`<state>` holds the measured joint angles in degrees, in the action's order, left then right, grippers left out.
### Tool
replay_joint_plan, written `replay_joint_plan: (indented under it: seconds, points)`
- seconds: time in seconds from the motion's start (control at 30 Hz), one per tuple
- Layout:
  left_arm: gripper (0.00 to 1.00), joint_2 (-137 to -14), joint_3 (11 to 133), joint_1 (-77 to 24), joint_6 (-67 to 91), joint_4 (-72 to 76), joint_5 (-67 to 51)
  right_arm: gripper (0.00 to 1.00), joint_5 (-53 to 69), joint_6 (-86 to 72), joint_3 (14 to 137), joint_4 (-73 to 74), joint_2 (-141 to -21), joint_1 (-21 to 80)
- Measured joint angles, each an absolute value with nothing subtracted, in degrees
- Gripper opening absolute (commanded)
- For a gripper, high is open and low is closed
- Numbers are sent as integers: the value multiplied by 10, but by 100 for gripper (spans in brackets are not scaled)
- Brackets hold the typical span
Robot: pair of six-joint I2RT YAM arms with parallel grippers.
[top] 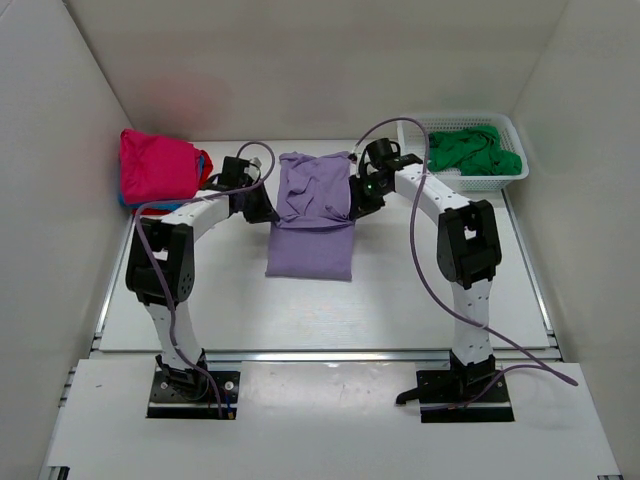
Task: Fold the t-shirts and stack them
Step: Fold the folded rectangular tshirt in 1/3 of the way, then grab one side of the 2/3 rectangular tshirt with both arms
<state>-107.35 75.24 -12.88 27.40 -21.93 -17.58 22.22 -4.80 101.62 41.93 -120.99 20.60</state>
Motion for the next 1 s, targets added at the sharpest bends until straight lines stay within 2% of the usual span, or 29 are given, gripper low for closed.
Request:
replay_joint_plan:
  seconds: [0.03,0.07,0.1,0.2,0.3,0.37,0.57,0.7,0.8,1.0]
  points:
    - [24,-1082,755,-128,274,-214,-176,17,217,-47,1021,418,-1220,205]
    - [38,-1089,755,-125,278,-207,-178,22,209,-46,1022,413,-1229,205]
    - [45,-1095,756,-123,285,-199,-181,25,203,-46,1022,411,-1235,204]
    - [50,-1115,765,-109,316,-170,-189,47,184,-48,1023,399,-1240,198]
    - [56,-1125,778,-91,352,-126,-188,62,163,-56,1031,376,-1240,188]
    - [56,-1121,784,-81,374,-95,-179,67,145,-63,1030,352,-1232,179]
    - [48,-1046,736,-64,380,-75,-159,64,121,-93,934,285,-1116,159]
    - [29,-920,623,-93,331,-125,-124,59,111,-120,821,259,-1008,169]
    - [30,-843,540,-146,302,-162,-90,59,93,-151,728,248,-952,222]
    - [48,-800,416,-206,308,-178,-39,63,42,-229,637,244,-956,352]
